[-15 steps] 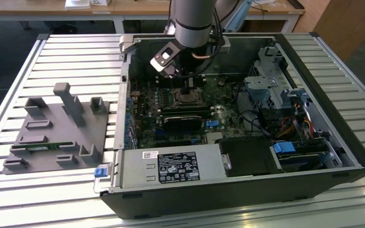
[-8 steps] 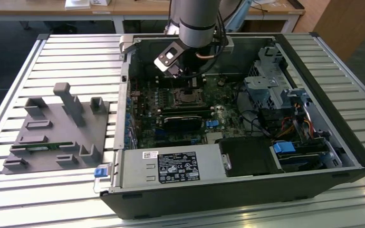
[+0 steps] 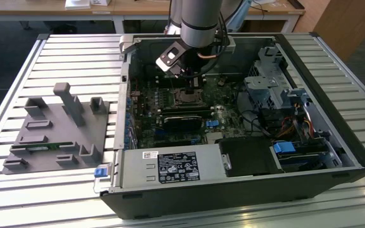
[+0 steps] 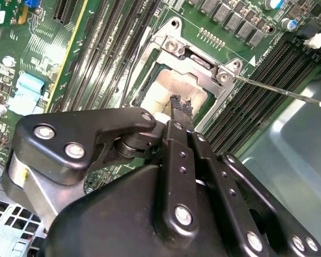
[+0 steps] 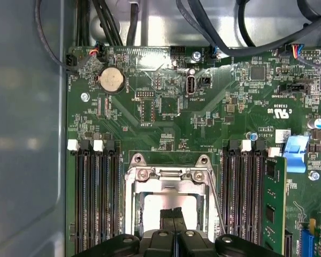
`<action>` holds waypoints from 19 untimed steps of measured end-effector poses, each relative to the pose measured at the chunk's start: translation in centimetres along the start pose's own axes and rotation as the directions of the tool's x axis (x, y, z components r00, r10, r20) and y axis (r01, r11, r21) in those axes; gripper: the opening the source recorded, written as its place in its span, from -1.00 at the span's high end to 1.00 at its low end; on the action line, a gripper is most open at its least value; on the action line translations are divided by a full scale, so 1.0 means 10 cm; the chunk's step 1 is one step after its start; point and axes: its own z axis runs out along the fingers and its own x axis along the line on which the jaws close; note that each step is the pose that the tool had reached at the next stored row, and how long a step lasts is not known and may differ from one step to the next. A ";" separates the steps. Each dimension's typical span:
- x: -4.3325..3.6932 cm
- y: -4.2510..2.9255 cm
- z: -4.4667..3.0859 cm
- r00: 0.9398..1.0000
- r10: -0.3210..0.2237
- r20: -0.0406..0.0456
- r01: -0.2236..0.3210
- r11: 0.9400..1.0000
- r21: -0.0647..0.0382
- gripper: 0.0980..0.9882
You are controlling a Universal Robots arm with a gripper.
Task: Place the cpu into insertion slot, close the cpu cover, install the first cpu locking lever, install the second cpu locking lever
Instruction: 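Install the first cpu locking lever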
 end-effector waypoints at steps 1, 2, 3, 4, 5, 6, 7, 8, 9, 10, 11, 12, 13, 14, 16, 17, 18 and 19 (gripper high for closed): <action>0.000 0.000 0.000 1.000 0.000 0.000 0.000 1.000 0.000 0.98; 0.000 0.000 0.000 1.000 0.000 0.000 0.000 1.000 0.000 0.98; 0.000 0.001 0.000 1.000 0.000 0.000 0.000 1.000 0.000 0.98; 0.001 0.001 -0.002 1.000 0.000 0.000 0.000 1.000 0.000 0.98; 0.001 0.001 -0.003 1.000 0.000 0.000 0.000 1.000 0.000 0.98; 0.000 0.001 -0.005 1.000 0.000 0.000 0.000 1.000 0.000 0.98; 0.000 0.001 -0.009 1.000 0.000 0.000 0.000 1.000 0.000 0.98; 0.000 0.000 -0.014 1.000 0.000 0.000 0.000 1.000 0.000 0.98; 0.001 0.000 -0.020 1.000 0.000 0.000 0.000 1.000 0.000 0.98; 0.001 0.000 -0.024 1.000 0.000 0.000 0.000 1.000 0.000 0.98; 0.001 0.001 -0.028 1.000 0.000 0.000 0.000 1.000 0.000 0.98; 0.001 0.000 -0.032 1.000 0.000 0.000 0.000 1.000 0.000 0.98; 0.001 0.000 -0.035 1.000 0.000 0.000 0.000 1.000 0.000 0.98; 0.001 0.000 -0.041 1.000 0.000 0.000 0.000 1.000 0.000 0.98; 0.002 0.000 -0.052 1.000 0.000 0.000 0.000 1.000 0.000 0.98; 0.002 0.000 -0.058 1.000 0.000 0.000 0.000 1.000 0.000 0.98; 0.002 0.000 -0.063 1.000 0.000 0.000 0.000 1.000 0.000 0.98; 0.002 0.000 -0.068 1.000 0.000 0.000 0.000 1.000 0.000 0.98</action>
